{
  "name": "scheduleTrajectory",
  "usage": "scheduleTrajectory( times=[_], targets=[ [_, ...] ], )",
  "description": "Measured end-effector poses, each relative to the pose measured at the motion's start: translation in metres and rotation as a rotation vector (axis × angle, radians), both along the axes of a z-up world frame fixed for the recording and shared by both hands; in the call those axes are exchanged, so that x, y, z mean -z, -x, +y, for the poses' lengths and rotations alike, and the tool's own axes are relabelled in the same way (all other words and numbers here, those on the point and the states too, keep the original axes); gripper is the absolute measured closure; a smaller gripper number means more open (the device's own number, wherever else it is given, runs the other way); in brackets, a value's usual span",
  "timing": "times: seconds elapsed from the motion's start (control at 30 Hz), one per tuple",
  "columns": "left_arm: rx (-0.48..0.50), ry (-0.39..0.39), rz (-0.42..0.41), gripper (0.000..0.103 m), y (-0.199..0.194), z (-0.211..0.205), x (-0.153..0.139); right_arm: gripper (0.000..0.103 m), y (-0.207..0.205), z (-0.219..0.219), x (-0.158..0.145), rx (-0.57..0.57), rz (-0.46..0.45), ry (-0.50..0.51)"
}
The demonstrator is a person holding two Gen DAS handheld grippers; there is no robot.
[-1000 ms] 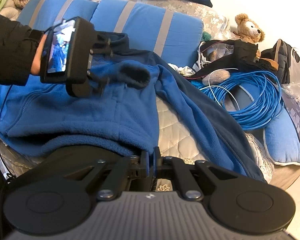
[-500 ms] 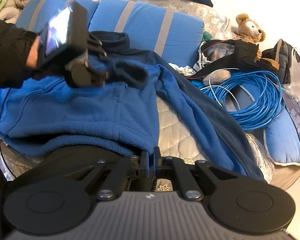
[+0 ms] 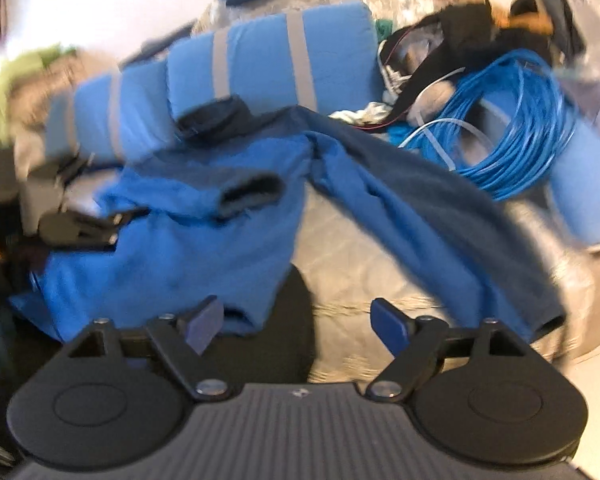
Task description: Fold clothes
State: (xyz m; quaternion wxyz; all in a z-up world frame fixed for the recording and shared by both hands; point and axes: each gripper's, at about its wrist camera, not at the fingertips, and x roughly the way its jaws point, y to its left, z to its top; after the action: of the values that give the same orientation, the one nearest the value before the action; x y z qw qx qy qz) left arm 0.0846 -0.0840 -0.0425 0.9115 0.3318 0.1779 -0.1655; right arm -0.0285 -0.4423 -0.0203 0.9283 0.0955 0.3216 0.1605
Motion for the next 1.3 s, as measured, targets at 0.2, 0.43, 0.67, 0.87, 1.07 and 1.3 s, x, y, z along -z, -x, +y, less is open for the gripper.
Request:
scheduleTrajectory(
  times=[0.2, 0.43, 0.67, 0.87, 1.07, 1.3],
  targets=[
    [-0.267, 0.016, 0.084, 0.024, 0.003, 0.108, -0.014, 0.007, -0.028, -0.002, -0.03, -0.045, -0.033, -0.097],
    [-0.55, 0.39, 0.434, 0.025, -0.003, 0.234, -0.006, 0.006, -0.067, 0.032, -0.03, -0.069, 0.008, -0.133],
    [-0.552, 0.64, 0.768, 0.045, -0.013, 0.278, 0.042, 0.006, -0.089, 0.071, -0.024, -0.101, 0.048, -0.166],
    [-0.572, 0.838, 0.936, 0.096, -0.01, 0.298, 0.037, 0.006, -0.089, 0.085, -0.027, -0.107, 0.052, -0.149],
    [-0.581, 0.902, 0.953, 0.097, 0.014, 0.315, 0.031, 0.006, -0.087, 0.071, -0.021, -0.045, 0.069, -0.147],
    [-0.63, 0.885, 0.927, 0.097, 0.021, 0.312, 0.033, 0.006, -0.09, 0.057, -0.009, 0.012, 0.11, -0.177]
  ],
)
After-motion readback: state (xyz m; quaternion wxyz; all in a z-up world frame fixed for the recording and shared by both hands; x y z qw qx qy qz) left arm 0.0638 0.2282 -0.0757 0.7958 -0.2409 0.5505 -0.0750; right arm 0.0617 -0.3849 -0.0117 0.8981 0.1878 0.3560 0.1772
